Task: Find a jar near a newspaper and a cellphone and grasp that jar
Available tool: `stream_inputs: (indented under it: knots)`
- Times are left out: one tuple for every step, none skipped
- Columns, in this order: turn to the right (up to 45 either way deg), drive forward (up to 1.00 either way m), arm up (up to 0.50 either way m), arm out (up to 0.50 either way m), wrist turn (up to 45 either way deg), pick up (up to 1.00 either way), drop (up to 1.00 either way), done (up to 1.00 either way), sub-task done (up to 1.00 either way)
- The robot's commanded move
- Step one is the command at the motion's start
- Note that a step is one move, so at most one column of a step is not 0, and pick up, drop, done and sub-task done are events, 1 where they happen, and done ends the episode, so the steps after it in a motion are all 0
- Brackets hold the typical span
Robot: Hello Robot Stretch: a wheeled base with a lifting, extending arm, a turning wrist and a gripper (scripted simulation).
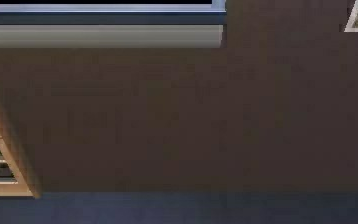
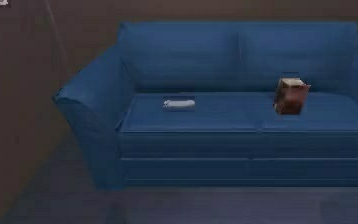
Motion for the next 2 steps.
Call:
stream_inputs:
  knots:
    - [-45.0, 0.00, 0.00, 0.00, 0.0, 0.00, 0.00, 0.00, 0.00]
    - [-30.0, 0.00, 0.00, 0.00, 0.0, 0.00, 0.00, 0.00, 0.00]
